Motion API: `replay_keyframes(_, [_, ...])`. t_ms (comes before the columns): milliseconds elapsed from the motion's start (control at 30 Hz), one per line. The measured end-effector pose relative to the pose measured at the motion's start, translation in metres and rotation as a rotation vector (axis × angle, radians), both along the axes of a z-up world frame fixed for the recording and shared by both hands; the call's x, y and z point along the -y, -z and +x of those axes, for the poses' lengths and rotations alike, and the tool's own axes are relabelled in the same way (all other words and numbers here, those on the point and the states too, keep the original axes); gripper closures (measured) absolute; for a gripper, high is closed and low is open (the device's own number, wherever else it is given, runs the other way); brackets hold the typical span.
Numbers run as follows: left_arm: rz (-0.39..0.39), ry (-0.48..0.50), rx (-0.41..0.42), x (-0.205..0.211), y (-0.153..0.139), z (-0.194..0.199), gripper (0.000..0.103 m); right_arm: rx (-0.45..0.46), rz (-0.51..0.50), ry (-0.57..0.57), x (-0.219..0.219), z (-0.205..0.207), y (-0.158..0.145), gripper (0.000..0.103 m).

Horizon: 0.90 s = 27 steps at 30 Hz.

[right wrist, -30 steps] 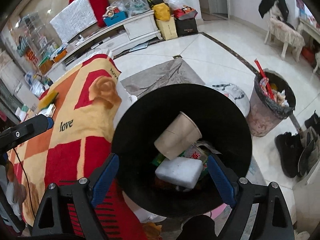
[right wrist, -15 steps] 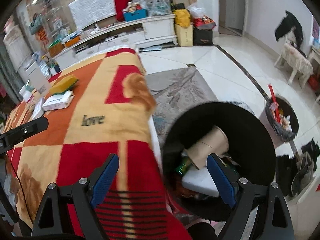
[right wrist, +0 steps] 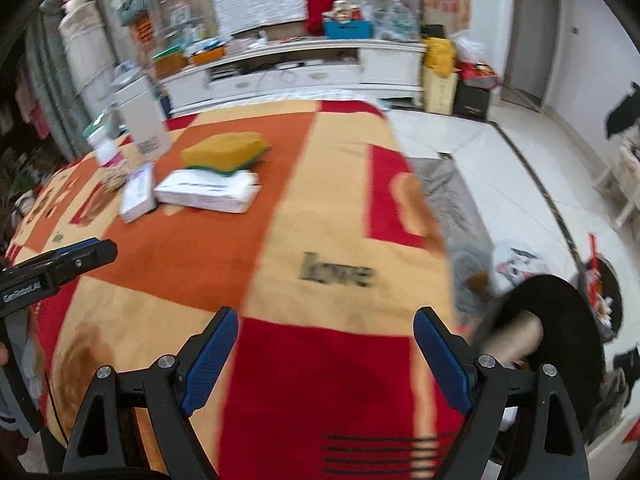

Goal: Collect trash
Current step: 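Move both open tools back over the table, then grasp the crumpled tan tissue with the left tool while the right tool grasps the white medicine box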

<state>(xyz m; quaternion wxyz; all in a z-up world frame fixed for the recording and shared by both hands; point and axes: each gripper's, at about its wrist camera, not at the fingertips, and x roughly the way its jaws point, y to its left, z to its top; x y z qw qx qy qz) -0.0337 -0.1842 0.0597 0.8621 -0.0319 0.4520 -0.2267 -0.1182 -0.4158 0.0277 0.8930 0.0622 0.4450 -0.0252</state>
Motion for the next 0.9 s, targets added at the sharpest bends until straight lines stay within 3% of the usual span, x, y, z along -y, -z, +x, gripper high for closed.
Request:
replay_keyframes(367, [-0.007,-0.207,-0.015,-0.096,0.005,0.046,0.041,-0.014,0.044,-0.142,-0.064,0.052,0.009,0.015])
replay_keyframes(567, [-0.04,-0.254,0.0,-0.11,0.0,0.087,0.04,-0.009,0.1,-0.188,-0.087,0.081,0.004,0.015])
replay_keyframes(733, [-0.041,-0.257,0.032,-0.11,-0.003,0.128,0.034,-0.011,0.102,-0.246,-0.107,0.097,0.002,0.015])
replay_keyframes(900, [0.003,-0.268,0.025,-0.102,0.008,0.159,0.033,-0.009,0.095,-0.29,-0.123,0.108,0.001,0.015])
